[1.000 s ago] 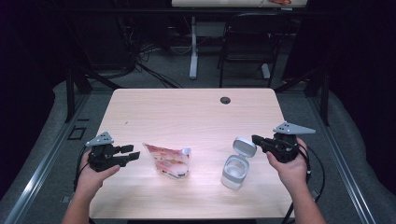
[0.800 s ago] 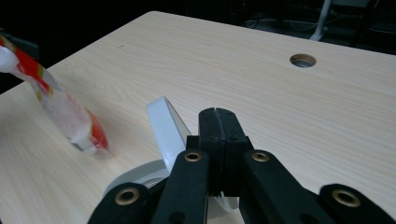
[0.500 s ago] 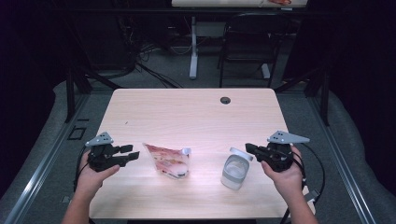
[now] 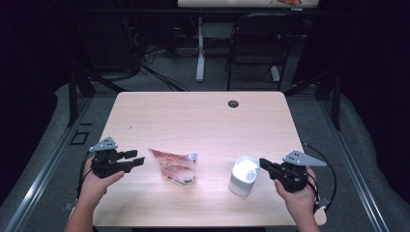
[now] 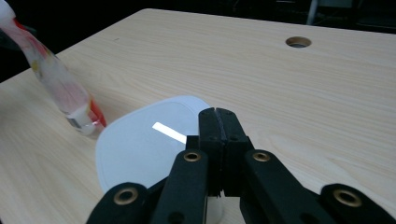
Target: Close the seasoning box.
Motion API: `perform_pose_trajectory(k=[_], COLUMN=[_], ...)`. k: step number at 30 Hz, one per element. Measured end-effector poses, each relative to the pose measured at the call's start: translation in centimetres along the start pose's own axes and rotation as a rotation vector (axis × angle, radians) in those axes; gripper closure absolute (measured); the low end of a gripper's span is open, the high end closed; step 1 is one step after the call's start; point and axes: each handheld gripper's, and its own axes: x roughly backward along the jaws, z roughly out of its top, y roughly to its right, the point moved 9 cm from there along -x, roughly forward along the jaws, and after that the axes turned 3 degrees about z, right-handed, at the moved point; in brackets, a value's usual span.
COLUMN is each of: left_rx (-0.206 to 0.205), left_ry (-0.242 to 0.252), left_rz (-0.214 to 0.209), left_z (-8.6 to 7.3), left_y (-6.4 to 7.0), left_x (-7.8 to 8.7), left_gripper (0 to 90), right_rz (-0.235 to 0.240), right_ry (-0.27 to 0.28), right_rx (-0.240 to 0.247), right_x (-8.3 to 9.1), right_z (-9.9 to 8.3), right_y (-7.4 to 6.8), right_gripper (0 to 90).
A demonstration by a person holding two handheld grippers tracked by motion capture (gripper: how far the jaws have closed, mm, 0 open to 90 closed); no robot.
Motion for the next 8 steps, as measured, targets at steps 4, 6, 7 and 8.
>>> perform_pose_trajectory(k=[4, 6, 7, 8], left_rx=[0.004, 0.005, 0.002, 0.004], left_ry=[0.003, 0.004, 0.004, 0.004], left_rz=[-0.004, 0.0, 0.001, 0.004], left_z=[0.0, 0.0, 0.0, 0.0], left_y=[0.0, -0.1, -0.2, -0.2], left_x=[0.0, -0.1, -0.1, -0.1], left_gripper=[49.0, 48.3, 47.0, 47.0], right_rz=[-0.046, -0.074, -0.091, -0.091], right_ry=[0.015, 0.009, 0.008, 0.008], right_rx=[-0.002, -0.003, -0.008, -0.008], right_x=[0.6, 0.8, 0.9, 0.9], right_z=[-0.5, -0.9, -1.3, -1.3], right_y=[0.8, 1.4, 1.9, 1.9], right_gripper=[84.8, 81.5, 76.9, 76.9])
